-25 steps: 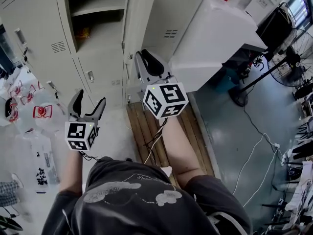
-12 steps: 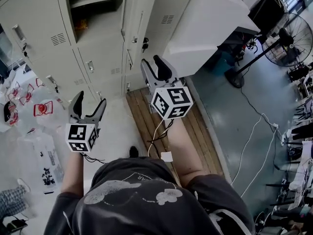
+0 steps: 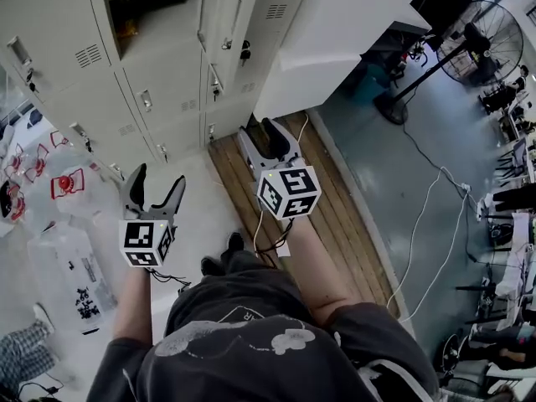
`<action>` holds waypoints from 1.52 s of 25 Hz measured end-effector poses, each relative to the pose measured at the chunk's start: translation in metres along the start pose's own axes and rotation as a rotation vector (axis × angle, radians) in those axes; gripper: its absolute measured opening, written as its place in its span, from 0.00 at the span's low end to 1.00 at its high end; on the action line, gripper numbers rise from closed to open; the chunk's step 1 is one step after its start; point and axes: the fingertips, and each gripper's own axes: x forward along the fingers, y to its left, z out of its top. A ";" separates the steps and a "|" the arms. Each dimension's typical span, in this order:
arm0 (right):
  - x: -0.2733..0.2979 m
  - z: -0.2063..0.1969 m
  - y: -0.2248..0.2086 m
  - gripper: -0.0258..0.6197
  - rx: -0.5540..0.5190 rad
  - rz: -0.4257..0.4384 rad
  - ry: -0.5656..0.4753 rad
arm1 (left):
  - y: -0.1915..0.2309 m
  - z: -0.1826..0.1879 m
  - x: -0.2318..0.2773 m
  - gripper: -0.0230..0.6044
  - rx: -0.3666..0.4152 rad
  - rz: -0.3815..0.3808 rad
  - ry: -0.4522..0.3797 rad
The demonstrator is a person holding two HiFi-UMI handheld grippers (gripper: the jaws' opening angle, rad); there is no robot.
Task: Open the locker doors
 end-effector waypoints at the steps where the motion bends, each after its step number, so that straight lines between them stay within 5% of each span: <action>1: -0.001 -0.006 0.001 0.38 -0.001 -0.005 0.005 | 0.000 -0.003 -0.001 0.63 -0.005 0.002 0.002; 16: 0.035 -0.074 -0.051 0.38 0.000 -0.033 0.049 | -0.024 -0.028 0.069 0.63 0.032 0.012 0.061; 30: 0.115 -0.142 -0.133 0.38 -0.004 0.090 0.086 | -0.048 -0.054 0.194 0.63 -0.014 0.161 0.049; 38: 0.180 -0.190 -0.167 0.38 -0.065 0.153 0.103 | -0.019 -0.089 0.256 0.63 -0.071 0.284 0.050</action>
